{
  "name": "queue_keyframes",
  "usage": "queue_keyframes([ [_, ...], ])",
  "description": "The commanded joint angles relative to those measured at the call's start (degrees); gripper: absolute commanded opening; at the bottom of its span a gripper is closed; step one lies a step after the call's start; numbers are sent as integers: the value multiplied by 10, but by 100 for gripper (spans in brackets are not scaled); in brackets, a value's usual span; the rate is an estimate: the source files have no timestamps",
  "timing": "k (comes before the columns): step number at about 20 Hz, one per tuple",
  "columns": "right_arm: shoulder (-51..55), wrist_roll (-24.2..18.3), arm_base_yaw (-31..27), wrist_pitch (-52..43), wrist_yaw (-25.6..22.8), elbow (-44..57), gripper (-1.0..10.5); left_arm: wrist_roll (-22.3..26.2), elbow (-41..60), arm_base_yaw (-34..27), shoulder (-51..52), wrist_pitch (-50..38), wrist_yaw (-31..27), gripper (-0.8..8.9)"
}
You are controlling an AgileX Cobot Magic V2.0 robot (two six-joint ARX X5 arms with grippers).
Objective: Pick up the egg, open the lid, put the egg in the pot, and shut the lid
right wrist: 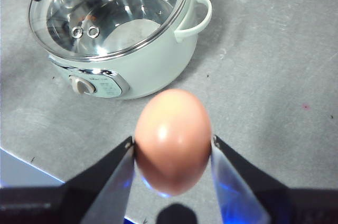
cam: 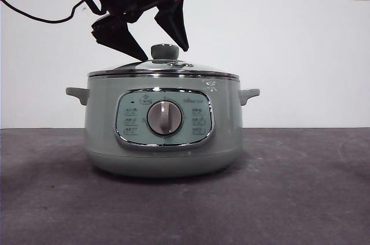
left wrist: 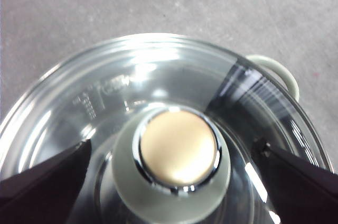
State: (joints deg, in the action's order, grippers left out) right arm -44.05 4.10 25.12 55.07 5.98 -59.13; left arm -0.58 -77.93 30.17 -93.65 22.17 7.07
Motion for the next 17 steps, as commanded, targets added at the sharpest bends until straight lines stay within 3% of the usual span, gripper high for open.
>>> queue_keyframes([
  [1, 2, 5, 1, -4, 0, 0, -17, -11, -1, 3, -2, -16, 0, 559],
  [4, 2, 3, 1, -4, 1, 0, -17, -23, -1, 6, -2, -19, 5, 330],
  [11, 2, -1, 1, -7, 1, 0, -17, -23, -1, 13, -5, -2, 5, 308],
  [12, 2, -1, 1, -7, 1, 0, -17, -24, -1, 13, -5, -1, 5, 279],
  [15, 2, -1, 1, -7, 1, 0, -17, -25, -1, 13, -5, 0, 5, -19],
  [17, 2, -1, 1, -6, 1, 0, -17, -27, -1, 13, -5, 1, 5, -8],
])
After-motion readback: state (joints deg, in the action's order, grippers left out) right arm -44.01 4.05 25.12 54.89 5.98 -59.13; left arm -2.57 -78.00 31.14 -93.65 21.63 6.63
